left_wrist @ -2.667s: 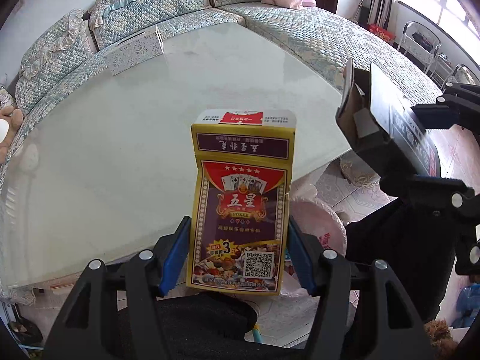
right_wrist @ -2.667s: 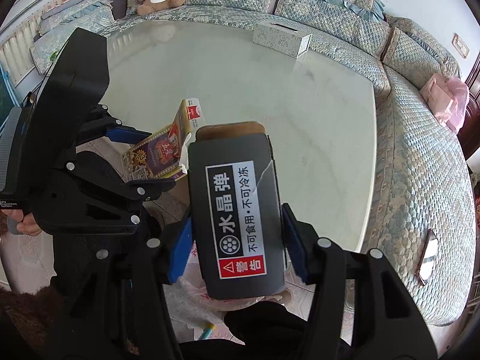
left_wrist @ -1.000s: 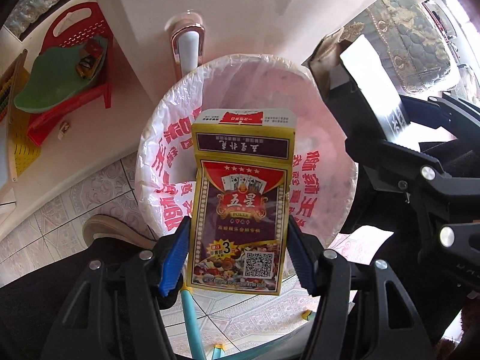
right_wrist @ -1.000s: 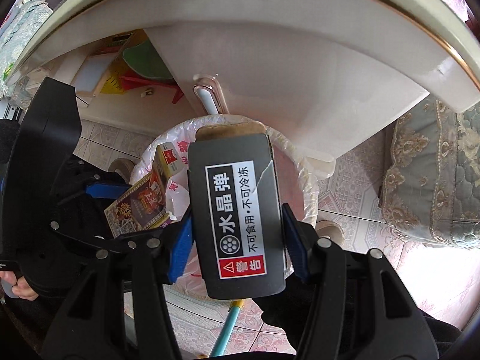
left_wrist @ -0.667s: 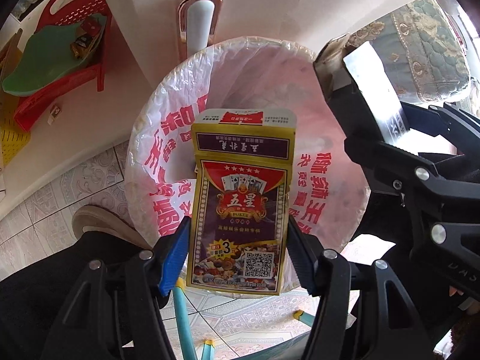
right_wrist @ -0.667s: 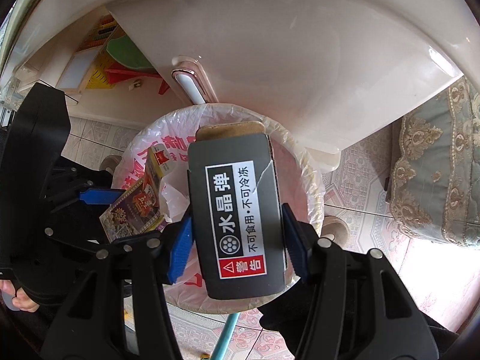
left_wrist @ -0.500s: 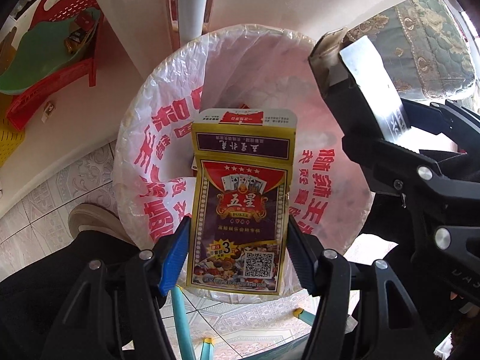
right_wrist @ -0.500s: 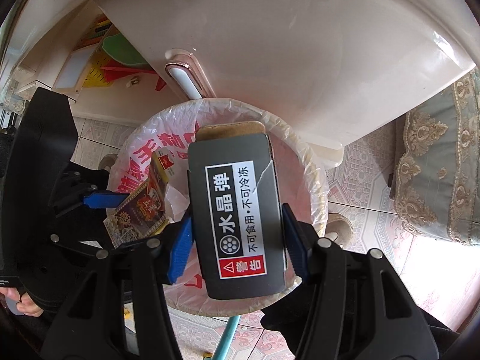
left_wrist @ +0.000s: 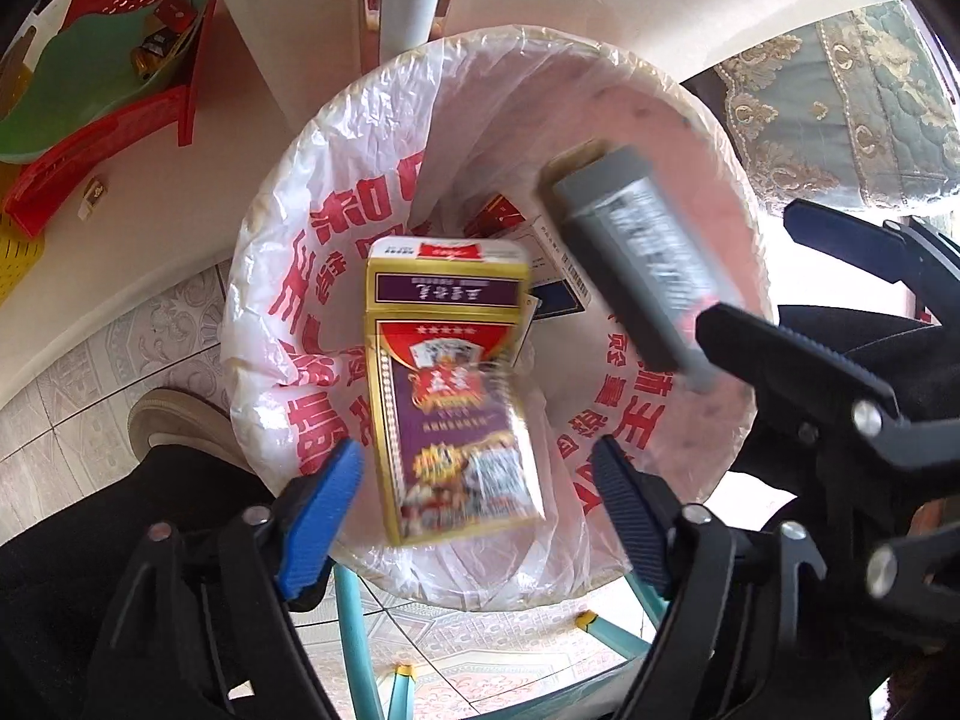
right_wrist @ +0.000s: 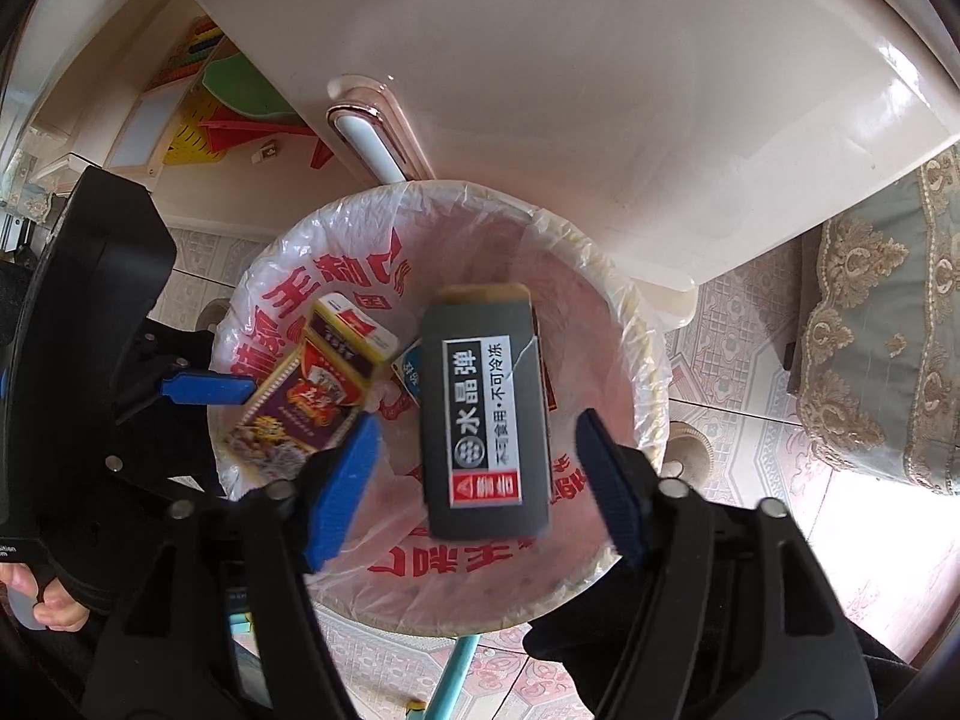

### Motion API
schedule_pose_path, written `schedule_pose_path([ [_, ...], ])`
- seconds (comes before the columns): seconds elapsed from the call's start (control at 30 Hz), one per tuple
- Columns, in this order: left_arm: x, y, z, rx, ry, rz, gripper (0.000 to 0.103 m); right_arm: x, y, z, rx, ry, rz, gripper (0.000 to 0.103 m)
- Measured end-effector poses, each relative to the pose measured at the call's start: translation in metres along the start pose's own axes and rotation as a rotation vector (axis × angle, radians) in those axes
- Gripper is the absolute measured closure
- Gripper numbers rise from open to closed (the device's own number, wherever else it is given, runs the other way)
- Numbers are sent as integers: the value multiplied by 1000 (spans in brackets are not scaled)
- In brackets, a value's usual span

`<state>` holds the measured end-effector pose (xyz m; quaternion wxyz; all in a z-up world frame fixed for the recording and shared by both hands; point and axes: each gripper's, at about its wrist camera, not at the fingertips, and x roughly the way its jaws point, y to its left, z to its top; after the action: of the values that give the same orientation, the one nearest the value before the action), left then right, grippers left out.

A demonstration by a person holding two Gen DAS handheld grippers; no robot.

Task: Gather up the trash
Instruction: 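Open both tools to drop the card box and black box into the bin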

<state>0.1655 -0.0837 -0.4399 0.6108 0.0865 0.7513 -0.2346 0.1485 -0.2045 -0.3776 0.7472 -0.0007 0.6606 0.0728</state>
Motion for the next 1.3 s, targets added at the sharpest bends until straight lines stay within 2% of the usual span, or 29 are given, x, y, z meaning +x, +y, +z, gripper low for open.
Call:
schedule_pose_path([
  [0.13, -1, 0, 0, -3, -4, 30, 18, 1, 1, 0, -4, 0, -16, 24],
  [0.8, -7, 13, 0, -63, -33, 75, 16, -1, -11, -1, 48, 0, -20, 24],
  [1.1, -27, 12, -10, -87, -100, 149, 16, -13, -6, -11, 52, -18, -43, 24],
  [1.3, -56, 5, -23, -122, -200, 217, 16, -45, 6, -23, 61, -101, -73, 23],
])
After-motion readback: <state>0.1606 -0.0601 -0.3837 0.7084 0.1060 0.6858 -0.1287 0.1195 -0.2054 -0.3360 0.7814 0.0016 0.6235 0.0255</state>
